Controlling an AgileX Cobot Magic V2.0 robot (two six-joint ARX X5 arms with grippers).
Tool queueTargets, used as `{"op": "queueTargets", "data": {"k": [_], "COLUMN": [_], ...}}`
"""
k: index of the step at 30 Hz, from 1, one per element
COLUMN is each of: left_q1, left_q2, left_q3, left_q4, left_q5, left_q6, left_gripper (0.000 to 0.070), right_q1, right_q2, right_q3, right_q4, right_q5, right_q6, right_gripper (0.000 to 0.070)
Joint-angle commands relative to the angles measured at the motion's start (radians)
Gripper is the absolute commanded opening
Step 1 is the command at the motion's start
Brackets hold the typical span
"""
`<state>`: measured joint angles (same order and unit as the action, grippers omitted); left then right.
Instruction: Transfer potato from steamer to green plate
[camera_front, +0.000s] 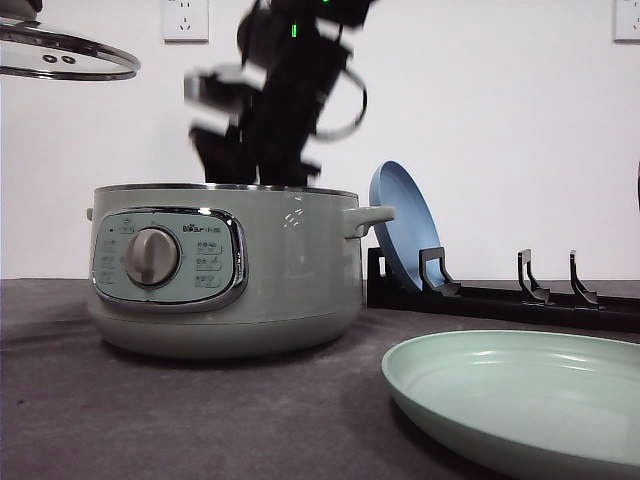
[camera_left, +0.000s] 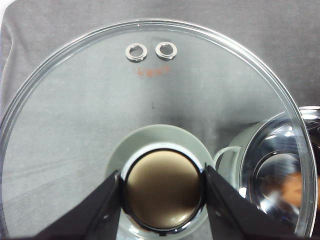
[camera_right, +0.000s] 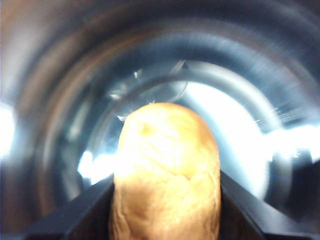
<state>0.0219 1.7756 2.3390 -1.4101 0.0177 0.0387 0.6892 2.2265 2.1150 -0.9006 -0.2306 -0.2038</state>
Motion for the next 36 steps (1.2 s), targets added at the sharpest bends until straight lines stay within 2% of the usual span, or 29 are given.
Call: {"op": "queueTargets", "data": {"k": [1, 6, 11, 15, 19, 22, 25, 32, 36], "left_q1": [-0.001, -0.001, -0.001, -0.001, -0.001, -0.001, -0.001, -0.001, -0.001], "left_q2": [-0.010, -0.010, -0.010, -0.010, -0.010, -0.010, -0.010, -0.010, -0.010], "left_q3": [0.044, 0.044, 0.044, 0.044, 0.044, 0.044, 0.044, 0.044, 0.044], "left_q4": [0.018, 0.017, 0.012, 0.012, 0.011, 0.011, 0.011, 0.011, 0.011], "left_q5": [0.001, 0.001, 0.001, 0.001, 0.001, 0.001, 0.001, 0.001, 0.001], "left_q6": [-0.002, -0.002, -0.002, -0.002, -0.002, -0.002, -0.002, -0.002, -0.002], "left_gripper": [0.0000, 0.0000, 0.0000, 0.0000, 0.0000, 0.0000, 0.0000, 0.0000, 0.0000], "right_q1": [0.002, -0.012, -0.040, -0.070, -0.083, -0.088, -0.094, -0.096, -0.096], "right_q2": [0.015, -0.016, -0.116, -0.221, -0.388, -0.539, -0.683, -0.965, -1.070], "right_q3": [0.114, 0.282, 0.286, 0.249, 0.074, -0.115, -0.301, -0.715, -0.950], "right_q4": [-0.065, -0.261, -0.417, -0.503, -0.512, -0.512, -0.493, -0.337, -0.201], "right_q5": [0.003, 0.002, 0.003, -0.004, 0.022, 0.071, 0.072, 0.071, 0.067], "right_q6": [0.013, 0.014, 0.017, 0.047, 0.047, 0.047, 0.049, 0.117, 0.195], "right_gripper": [0.0246, 0.0246, 0.0246, 0.0246, 0.0246, 0.0246, 0.0246, 0.0246, 0.0246]}}
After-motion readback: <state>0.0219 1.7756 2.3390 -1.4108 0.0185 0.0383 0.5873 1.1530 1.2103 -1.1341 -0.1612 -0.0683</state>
